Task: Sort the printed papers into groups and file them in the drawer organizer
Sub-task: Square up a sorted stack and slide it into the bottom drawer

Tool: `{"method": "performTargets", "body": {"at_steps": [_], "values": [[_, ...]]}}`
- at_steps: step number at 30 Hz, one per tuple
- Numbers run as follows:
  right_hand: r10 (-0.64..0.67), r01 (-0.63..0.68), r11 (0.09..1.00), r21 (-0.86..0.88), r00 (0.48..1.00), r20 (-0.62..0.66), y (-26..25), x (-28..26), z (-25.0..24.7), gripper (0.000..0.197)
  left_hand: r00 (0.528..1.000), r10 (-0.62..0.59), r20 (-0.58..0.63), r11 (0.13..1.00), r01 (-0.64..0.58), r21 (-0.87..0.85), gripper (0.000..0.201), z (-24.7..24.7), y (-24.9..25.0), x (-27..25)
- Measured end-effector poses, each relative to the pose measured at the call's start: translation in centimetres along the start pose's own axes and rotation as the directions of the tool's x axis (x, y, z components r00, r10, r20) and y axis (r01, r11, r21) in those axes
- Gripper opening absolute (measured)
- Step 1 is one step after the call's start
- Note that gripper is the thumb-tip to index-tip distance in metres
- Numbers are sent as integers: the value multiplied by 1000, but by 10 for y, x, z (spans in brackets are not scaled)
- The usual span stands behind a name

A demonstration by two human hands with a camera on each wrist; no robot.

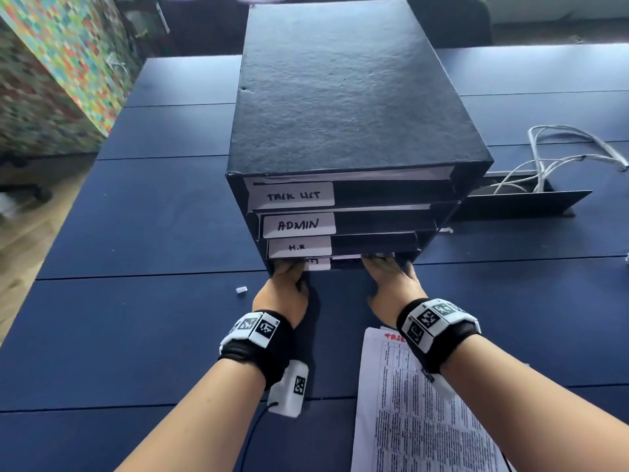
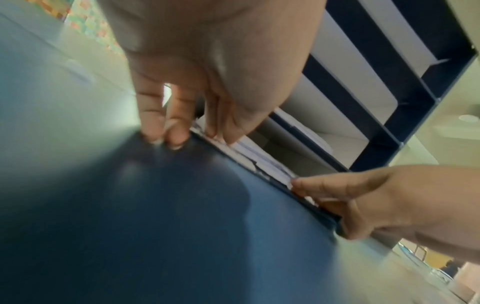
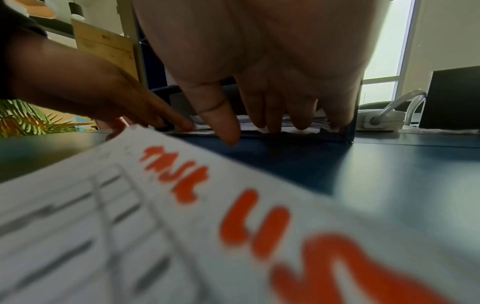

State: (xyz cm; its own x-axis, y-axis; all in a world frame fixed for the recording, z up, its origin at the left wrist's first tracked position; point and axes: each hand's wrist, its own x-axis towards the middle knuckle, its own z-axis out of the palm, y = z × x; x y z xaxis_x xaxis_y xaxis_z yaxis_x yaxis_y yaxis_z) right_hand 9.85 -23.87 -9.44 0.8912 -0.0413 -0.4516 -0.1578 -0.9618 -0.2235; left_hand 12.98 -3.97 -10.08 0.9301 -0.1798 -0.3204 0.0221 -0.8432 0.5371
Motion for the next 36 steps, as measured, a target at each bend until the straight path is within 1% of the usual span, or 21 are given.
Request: {"method": "performTargets", "body": {"at_steps": [2,4,8,10,12,14,16,18,20,21,24,27,29,31,34,36], "values": [[25,-25,1000,14,999,26,-3,7,-5,75,999,-20,50,996,16,92,44,-4,2,8],[51,-54,997,51,997,49,-3,13,-8,73,997,-18,73,989,7,151,39,-8,2,14],[88,-94,992,80,993,79,-8,15,-23,64,994,-18,111,986,-1,166,33,-9,-3,24],[87,-98,989,108,991,106,-8,11,-27,64,993,-15,115,989,-2,145,32,-9,-6,23],[74,-91,988,122,988,138,-6,8,-29,67,995,-1,101,996,-9,89,37,-9,-7,18],[50,-69,991,117,985,163,-4,3,-31,68,999,16,47,1000,-16,-8,42,-8,-8,10],[16,-36,994,107,983,182,2,-6,-31,64,999,44,1,994,-44,-102,40,-4,-5,0],[20,-38,993,112,987,159,9,-18,-29,57,998,57,33,988,-51,-144,40,1,-1,-12],[42,-55,993,107,992,115,17,-33,-27,51,992,64,105,980,-43,-192,40,11,3,-25],[50,-60,995,80,992,120,20,-40,-28,51,988,69,137,976,-38,-216,39,16,5,-31],[67,-65,998,-13,976,209,28,-67,-30,60,970,100,223,976,-51,-213,39,29,15,-51],[71,-65,997,-34,977,203,42,-93,-27,61,956,131,263,981,-86,-175,41,40,28,-67],[92,-91,996,-16,978,185,53,-109,-22,55,956,142,255,979,-97,-181,42,46,36,-77],[103,-106,994,11,981,163,64,-123,-16,51,956,153,250,976,-107,-187,37,53,44,-85],[91,-97,995,38,985,144,74,-142,-3,52,960,181,212,969,-138,-205,19,61,52,-96],[80,-87,995,56,989,121,80,-150,7,55,956,199,217,968,-158,-193,20,67,55,-102]]}}
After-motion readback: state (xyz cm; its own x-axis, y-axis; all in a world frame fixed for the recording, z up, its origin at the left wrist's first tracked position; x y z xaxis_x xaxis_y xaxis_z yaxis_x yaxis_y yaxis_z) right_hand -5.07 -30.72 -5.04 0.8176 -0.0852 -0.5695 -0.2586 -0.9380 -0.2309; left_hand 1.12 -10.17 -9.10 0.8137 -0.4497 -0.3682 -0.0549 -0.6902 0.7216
